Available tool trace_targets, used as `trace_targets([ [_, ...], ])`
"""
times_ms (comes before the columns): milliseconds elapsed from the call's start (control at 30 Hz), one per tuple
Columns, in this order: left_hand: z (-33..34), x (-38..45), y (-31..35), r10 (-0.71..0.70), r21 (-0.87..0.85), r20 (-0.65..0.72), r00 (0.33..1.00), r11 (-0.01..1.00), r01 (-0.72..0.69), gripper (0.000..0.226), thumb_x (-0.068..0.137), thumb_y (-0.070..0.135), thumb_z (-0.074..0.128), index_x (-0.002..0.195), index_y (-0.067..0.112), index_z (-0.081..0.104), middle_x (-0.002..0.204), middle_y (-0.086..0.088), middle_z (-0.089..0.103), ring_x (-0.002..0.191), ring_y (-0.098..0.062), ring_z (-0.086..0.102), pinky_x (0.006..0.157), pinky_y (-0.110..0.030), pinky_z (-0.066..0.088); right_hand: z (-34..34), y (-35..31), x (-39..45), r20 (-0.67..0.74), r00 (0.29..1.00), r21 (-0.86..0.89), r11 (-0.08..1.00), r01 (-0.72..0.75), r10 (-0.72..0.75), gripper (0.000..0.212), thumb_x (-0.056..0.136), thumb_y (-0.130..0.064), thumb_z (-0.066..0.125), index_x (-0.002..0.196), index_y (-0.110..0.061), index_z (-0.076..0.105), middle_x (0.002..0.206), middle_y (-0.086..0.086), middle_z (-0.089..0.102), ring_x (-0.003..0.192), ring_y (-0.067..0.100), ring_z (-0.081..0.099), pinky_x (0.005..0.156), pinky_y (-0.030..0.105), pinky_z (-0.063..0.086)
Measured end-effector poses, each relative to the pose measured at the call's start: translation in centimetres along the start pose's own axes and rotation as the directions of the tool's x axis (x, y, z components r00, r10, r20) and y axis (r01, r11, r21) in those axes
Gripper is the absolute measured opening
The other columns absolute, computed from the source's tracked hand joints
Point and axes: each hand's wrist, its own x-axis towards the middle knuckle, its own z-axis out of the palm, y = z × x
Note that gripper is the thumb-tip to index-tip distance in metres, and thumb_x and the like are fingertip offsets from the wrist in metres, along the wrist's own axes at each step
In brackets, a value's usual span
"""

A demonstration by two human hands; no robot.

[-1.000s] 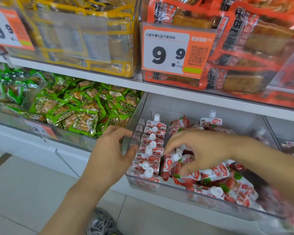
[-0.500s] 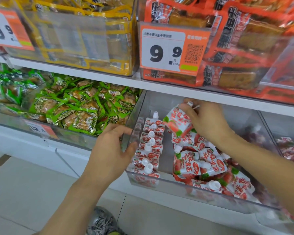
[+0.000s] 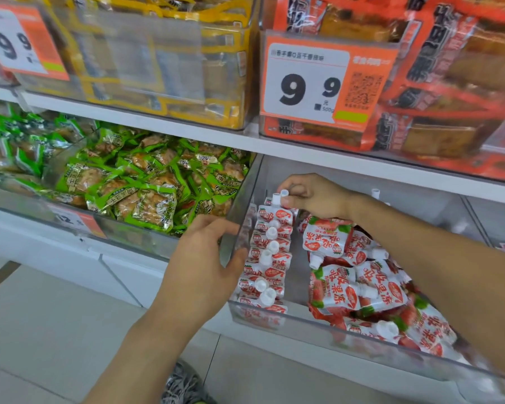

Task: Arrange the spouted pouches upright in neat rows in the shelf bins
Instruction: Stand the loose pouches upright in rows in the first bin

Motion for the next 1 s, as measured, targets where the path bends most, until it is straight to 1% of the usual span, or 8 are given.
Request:
trace_targets([
  [167,0.1,0.1,0.1,-0.016,0.013,0.006,1.0,1.0,0.016,0.023,0.083,0.023,0.072,0.105,0.024,0.068,0.105,0.014,0.049,0.089,-0.005,0.057,0.084,-0.018,0.047,0.4,0.2,0.3,0.09,0.996,-0.084,0.996,-0.017,0.024,0.023,0.095,-0.005,0.058,0.117,-0.014,0.058,0.12,0.016,0.065,0.114,0.032,0.06,0.104,0.046,0.046],
  [267,0.1,0.1,0.1,-0.013,0.017,0.009,1.0,1.0,0.013,0.022,0.083,0.024,0.073,0.104,0.025,0.068,0.105,0.014,0.05,0.089,-0.005,0.058,0.086,-0.022,0.05,0.6,0.1,0.4,0.1,0.995,-0.09,0.996,-0.012,0.021,0.032,0.093,0.009,0.052,0.121,-0.005,0.058,0.115,0.015,0.064,0.103,0.025,0.06,0.098,0.034,0.05],
  [333,0.0,0.0,0.0,-0.018,0.01,0.016,1.0,1.0,0.017,0.023,0.081,0.025,0.075,0.103,0.025,0.068,0.106,0.013,0.052,0.09,-0.007,0.059,0.088,-0.027,0.052,0.2,0.0,0.1,0.12,0.992,-0.034,0.999,-0.04,0.044,0.04,0.093,0.011,0.05,0.124,-0.012,0.056,0.131,0.011,0.059,0.12,0.021,0.055,0.103,0.035,0.048],
  [400,-0.1,0.2,0.0,-0.024,0.004,0.022,0.999,1.0,0.024,0.023,0.08,0.026,0.076,0.102,0.025,0.068,0.106,0.014,0.052,0.09,-0.007,0.06,0.087,-0.03,0.054,-0.4,-0.1,-0.5,0.063,0.998,-0.118,0.993,0.004,0.004,0.042,0.094,-0.001,0.057,0.131,-0.021,0.053,0.143,0.005,0.051,0.134,0.019,0.045,0.11,0.034,0.04],
  [500,0.1,0.2,0.0,-0.014,0.024,0.018,1.0,1.0,0.013,0.026,0.079,0.026,0.077,0.103,0.025,0.068,0.106,0.013,0.053,0.089,-0.007,0.06,0.087,-0.031,0.054,-1.8,-0.6,-3.1,-0.033,0.993,-0.465,0.881,0.089,-0.117,0.048,0.091,-0.038,0.065,0.135,-0.024,0.053,0.138,-0.001,0.053,0.128,0.017,0.048,0.1,0.025,0.038],
  [667,0.2,-0.2,2.7,0.121,0.059,-0.11,0.987,0.992,-0.115,0.042,0.078,0.025,0.075,0.117,0.026,0.06,0.116,0.01,0.051,0.097,-0.004,0.052,0.081,-0.004,0.041,-2.2,-0.2,-7.1,0.068,0.998,-0.674,0.738,0.041,0.006,0.09,0.07,-0.061,0.076,0.144,-0.031,0.037,0.132,-0.001,0.051,0.121,0.021,0.047,0.1,0.038,0.044],
  [867,3.1,5.4,5.4,0.273,0.168,0.255,0.928,0.932,-0.32,0.041,0.087,0.027,0.068,0.126,0.021,0.057,0.113,0.002,0.058,0.098,-0.013,0.057,0.085,-0.019,0.04,-2.4,1.1,-9.2,-0.012,0.999,-0.556,0.831,0.021,-0.033,0.085,0.073,-0.033,0.082,0.145,-0.025,0.038,0.122,0.002,0.042,0.112,0.02,0.051,0.1,0.033,0.044],
  [1000,6.5,11.1,5.5,0.165,0.346,0.392,0.905,0.885,-0.311,0.053,0.088,0.028,0.065,0.136,0.013,0.046,0.137,-0.011,0.051,0.123,-0.029,0.052,0.1,-0.03,0.04,-3.3,0.9,-10.3,-0.148,0.987,-0.459,0.888,-0.019,-0.055,0.067,0.061,-0.022,0.084,0.122,-0.026,0.055,0.1,0.0,0.047,0.086,0.008,0.043,0.074,0.024,0.043],
])
